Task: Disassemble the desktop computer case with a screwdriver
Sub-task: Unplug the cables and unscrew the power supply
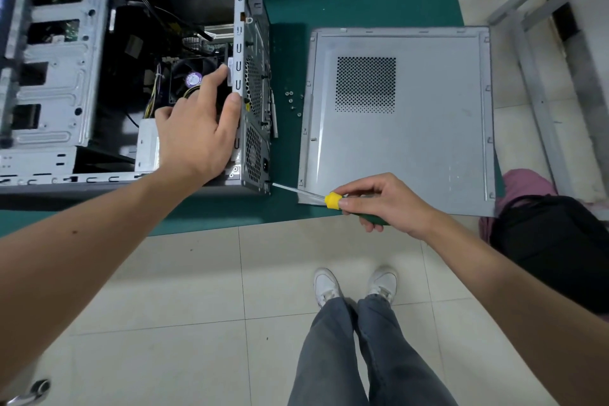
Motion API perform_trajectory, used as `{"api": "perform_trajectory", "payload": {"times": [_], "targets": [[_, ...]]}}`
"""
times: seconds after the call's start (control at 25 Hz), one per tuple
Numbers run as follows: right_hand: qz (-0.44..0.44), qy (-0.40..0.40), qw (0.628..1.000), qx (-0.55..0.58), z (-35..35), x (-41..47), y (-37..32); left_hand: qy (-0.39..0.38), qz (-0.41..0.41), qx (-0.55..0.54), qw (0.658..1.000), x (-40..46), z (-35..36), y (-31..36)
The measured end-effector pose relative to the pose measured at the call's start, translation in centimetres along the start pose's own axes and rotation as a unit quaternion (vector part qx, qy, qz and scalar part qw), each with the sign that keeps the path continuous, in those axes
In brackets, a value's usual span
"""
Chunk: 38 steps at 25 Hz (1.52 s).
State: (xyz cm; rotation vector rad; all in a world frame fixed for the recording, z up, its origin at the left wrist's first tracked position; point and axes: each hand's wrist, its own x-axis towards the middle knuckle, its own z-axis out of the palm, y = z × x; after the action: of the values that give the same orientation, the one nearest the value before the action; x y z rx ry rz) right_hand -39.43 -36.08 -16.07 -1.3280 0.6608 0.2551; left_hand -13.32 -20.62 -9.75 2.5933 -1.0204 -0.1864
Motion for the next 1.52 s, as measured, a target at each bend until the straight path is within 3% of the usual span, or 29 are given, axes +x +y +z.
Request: {"api": "perform_trajectory", "payload": {"times": [1.52], "targets": [[0.012,-0.009,0.998,-0.064,-1.3,1.3,-1.5,-0.006,-0.002,0.008,1.0,0.0,-0.1,0.1]]}}
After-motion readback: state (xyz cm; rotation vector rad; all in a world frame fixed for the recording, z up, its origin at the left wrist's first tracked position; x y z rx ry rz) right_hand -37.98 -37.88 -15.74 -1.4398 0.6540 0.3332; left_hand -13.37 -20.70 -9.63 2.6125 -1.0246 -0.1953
